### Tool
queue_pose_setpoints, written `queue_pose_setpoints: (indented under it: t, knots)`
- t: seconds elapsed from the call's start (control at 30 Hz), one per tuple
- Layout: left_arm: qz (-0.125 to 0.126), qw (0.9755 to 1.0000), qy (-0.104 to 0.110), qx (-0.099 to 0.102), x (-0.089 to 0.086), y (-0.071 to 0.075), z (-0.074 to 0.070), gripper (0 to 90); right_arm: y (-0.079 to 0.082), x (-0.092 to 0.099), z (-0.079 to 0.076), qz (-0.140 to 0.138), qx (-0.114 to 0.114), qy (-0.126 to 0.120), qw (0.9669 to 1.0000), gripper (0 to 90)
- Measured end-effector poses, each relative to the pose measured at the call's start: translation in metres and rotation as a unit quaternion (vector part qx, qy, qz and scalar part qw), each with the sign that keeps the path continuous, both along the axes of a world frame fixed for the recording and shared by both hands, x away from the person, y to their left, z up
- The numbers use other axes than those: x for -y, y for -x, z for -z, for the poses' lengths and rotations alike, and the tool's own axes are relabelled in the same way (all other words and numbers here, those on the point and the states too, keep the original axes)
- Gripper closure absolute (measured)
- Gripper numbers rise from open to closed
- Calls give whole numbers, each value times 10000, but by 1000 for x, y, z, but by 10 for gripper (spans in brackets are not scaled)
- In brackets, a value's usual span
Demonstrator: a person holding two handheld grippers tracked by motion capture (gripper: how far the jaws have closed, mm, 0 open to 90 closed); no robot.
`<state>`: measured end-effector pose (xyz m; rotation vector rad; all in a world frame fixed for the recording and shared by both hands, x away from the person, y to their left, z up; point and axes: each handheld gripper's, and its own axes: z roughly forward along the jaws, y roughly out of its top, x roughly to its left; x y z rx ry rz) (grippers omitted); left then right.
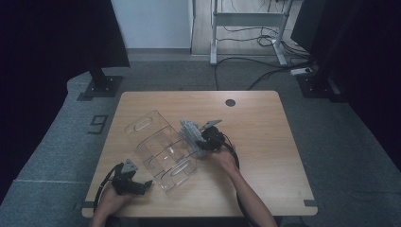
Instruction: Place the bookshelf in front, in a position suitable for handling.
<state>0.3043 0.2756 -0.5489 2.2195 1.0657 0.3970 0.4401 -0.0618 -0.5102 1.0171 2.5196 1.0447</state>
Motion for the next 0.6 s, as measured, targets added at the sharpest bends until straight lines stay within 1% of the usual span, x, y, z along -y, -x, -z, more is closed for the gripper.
queue_pose_setpoints:
  t: [0.03, 0.1, 0.13, 0.17, 0.2, 0.3, 0.33, 0.4, 0.6]
  knots:
    - [4, 10000, 0, -3, 0, 0, 0, 0, 1, 0, -5, -40, 60, 5, 10000, 677]
    - [5, 10000, 0, -3, 0, 0, 0, 0, 2, -1, -10, -61, 65, -26, 10000, 676]
    - [5, 10000, 0, -3, 0, 0, 0, 0, 2, -1, -10, -61, 65, -26, 10000, 676]
    - [2, 10000, 0, -1, 0, 0, 0, 0, 4, 0, -16, -63, 124, -39, 9999, 675]
    - [0, 10000, -1, 2, 0, 0, 0, 0, 4, 0, -16, -63, 124, -39, 9999, 675]
    - [3, 10000, 0, -1, 0, 0, 0, 0, 5, 2, -25, -68, 180, -67, 9998, 673]
    - [3, 10000, 0, -1, 0, 0, 0, 0, 5, 2, -25, -68, 180, -67, 9998, 673]
    - [2, 10000, 1, -1, 0, 0, 0, 0, 6, 4, -32, -64, 202, -101, 9997, 673]
    - [-3, 10000, 4, 7, 0, 0, 0, 0, 7, 7, -45, -50, 266, -154, 9995, 672]
